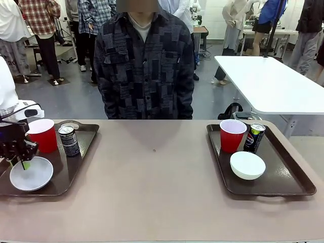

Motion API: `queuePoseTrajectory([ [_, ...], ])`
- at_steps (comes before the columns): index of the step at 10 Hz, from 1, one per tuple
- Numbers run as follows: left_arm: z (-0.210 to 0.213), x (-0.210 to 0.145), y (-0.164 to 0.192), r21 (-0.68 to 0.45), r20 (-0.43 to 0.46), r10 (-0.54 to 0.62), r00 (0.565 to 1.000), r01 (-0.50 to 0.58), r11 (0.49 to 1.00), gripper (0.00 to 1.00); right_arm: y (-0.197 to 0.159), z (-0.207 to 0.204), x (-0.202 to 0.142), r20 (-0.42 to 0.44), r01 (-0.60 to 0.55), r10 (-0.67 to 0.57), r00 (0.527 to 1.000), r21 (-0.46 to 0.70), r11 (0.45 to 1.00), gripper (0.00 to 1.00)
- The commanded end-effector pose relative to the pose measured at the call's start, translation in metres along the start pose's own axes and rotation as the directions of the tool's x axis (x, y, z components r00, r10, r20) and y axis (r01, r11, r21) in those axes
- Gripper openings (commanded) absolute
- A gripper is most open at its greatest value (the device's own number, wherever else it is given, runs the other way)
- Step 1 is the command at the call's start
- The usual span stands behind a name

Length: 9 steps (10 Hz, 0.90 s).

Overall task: Prepare tableware on both trays.
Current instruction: Pick up a Picnic Bowl from the table and place it on a Handle tray.

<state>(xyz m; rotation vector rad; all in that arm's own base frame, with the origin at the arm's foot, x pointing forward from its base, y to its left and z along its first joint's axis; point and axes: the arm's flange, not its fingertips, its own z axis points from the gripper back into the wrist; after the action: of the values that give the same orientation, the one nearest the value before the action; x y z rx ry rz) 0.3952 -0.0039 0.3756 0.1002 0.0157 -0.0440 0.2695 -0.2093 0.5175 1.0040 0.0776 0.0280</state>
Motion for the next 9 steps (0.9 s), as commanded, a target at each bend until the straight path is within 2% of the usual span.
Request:
queuePoseTrajectory([
  [1,-0.001,0.004,0.005,0.0,0.031,-0.023,0.999,0.023,1.0,1.0,-0.005,-0.01,0.006,0.049,0.026,-0.027,0.998,0.014,1.0,1.0],
  [2,-0.001,0.004,0.006,-0.006,0.035,-0.029,0.999,0.029,1.0,0.82,0.0,0.0,0.0,0.0,0.0,0.0,1.0,0.0,1.0,1.0],
  [3,0.001,0.002,0.006,-0.01,0.037,-0.035,0.999,0.036,0.999,1.0,0.0,0.0,0.0,0.0,0.0,0.0,1.0,0.0,1.0,1.0],
  [5,0.019,-0.006,0.008,0.007,0.071,-0.039,0.997,0.039,0.999,1.0,0.0,0.0,0.0,0.0,0.0,0.0,1.0,0.0,1.0,1.0],
  [6,0.026,-0.011,0.007,0.014,0.079,-0.042,0.996,0.041,0.999,0.82,0.0,0.0,0.0,0.0,0.0,0.0,1.0,0.0,1.0,1.0],
  [8,0.043,-0.023,0.005,-0.003,0.103,-0.063,0.993,0.064,0.998,1.0,0.0,0.0,0.0,0.0,0.0,0.0,1.0,0.0,1.0,1.0],
  [9,0.05,-0.028,0.002,-0.027,0.116,-0.069,0.991,0.073,0.997,1.0,0.0,0.0,0.0,0.0,0.0,0.0,1.0,0.0,1.0,1.0],
])
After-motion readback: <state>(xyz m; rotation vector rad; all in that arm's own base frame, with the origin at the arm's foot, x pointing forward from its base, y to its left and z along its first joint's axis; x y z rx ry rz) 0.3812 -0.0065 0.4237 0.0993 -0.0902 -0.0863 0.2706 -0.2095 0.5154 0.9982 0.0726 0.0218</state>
